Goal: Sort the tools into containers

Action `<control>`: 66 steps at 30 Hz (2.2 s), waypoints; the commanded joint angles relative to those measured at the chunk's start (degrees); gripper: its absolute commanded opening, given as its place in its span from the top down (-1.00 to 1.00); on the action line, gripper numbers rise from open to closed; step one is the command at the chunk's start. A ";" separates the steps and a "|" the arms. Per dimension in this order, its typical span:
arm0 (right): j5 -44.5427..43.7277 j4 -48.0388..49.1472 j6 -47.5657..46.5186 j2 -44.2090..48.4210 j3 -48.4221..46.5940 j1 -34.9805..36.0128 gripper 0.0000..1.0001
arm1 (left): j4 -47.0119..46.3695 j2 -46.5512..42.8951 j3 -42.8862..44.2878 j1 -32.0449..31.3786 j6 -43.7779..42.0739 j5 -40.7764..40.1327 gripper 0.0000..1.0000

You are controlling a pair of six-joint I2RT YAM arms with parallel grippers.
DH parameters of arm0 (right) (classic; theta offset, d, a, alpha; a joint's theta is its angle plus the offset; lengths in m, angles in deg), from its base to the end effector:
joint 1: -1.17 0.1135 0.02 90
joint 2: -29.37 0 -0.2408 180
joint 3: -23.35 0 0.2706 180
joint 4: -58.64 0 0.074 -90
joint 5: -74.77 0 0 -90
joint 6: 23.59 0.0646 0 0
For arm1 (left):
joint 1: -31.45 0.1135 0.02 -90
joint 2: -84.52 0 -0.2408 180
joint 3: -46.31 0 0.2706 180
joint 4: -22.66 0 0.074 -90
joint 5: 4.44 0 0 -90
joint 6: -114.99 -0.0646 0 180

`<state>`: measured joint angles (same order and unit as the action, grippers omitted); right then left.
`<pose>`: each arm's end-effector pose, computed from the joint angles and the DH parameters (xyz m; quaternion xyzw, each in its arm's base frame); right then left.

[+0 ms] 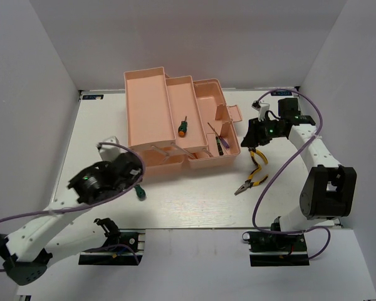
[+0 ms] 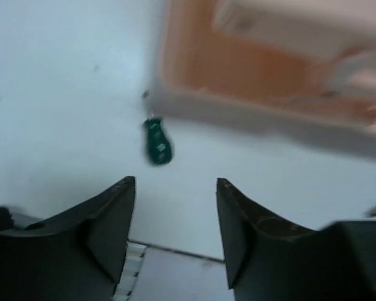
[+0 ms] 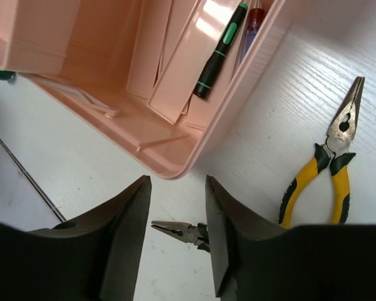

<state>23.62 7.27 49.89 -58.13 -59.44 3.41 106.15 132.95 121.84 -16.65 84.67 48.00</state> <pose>0.3467 0.0541 0.2287 -0.2427 0.8742 0.2814 0.3125 0.1431 -0.1005 0.3126 -0.1840 0.8923 -0.0395 0.4103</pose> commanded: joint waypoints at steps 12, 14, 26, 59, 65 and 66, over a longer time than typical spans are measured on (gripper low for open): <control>-1.50 1.74 -0.19 -1.71 0.98 -0.92 -0.16 | -17.31 3.52 -25.09 -0.16 8.35 3.99 -0.64; -1.41 1.74 -0.19 -1.53 1.51 -1.10 -0.16 | -21.53 3.52 -28.08 -0.16 6.69 3.37 -0.67; -0.44 1.13 -0.45 -1.27 1.77 -1.36 -0.16 | -38.94 6.41 -38.55 0.37 3.69 -1.81 -0.63; 1.23 -5.82 -5.46 -4.86 -1.48 -5.67 0.58 | -27.89 0.16 -19.14 -1.03 -35.23 32.88 1.00; 1.40 -5.29 -4.93 -6.01 -3.41 -6.37 0.58 | -28.13 10.02 -12.10 -2.08 -48.30 53.71 1.00; 1.49 -5.29 -5.02 -5.92 -3.41 -6.46 0.58 | -28.74 10.63 -10.96 -2.09 -50.08 55.82 1.00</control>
<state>23.30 2.39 45.57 -64.08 -59.94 -2.38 77.06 142.83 107.19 -18.07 45.11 89.64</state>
